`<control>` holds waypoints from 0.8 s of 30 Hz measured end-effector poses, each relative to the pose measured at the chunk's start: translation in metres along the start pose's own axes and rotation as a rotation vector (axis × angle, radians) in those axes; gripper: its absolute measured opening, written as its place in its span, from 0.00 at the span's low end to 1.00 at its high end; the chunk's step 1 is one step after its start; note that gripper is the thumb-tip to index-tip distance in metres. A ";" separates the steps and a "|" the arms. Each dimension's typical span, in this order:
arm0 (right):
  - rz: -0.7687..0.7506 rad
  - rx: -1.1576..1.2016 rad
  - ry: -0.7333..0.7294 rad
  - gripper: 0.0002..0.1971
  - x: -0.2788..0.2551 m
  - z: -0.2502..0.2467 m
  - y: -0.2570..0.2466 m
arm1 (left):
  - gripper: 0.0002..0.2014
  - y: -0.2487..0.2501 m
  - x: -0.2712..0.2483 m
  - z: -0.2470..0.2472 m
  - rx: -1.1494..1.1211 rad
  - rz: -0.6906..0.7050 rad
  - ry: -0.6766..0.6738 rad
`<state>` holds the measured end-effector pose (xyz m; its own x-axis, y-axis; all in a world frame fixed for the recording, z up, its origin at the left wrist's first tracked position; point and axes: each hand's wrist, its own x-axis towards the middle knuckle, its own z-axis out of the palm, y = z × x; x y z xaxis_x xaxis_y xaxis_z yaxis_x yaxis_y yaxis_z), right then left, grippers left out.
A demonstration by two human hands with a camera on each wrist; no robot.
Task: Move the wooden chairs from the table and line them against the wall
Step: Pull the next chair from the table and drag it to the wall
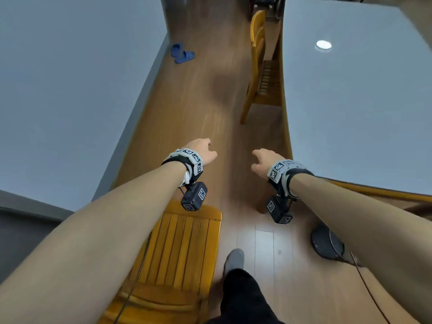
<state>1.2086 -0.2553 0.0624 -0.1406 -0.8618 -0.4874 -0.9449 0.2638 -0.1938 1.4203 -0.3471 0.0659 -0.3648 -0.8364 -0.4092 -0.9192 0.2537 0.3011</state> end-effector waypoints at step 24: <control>-0.074 0.070 0.005 0.28 0.528 -0.305 0.055 | 0.28 0.059 0.536 -0.239 0.071 -0.075 -0.074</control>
<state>0.9927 -0.8275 0.0541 -0.0726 -0.8824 -0.4649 -0.9299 0.2284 -0.2884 1.2053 -0.8964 0.0698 -0.3021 -0.8166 -0.4918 -0.9516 0.2277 0.2064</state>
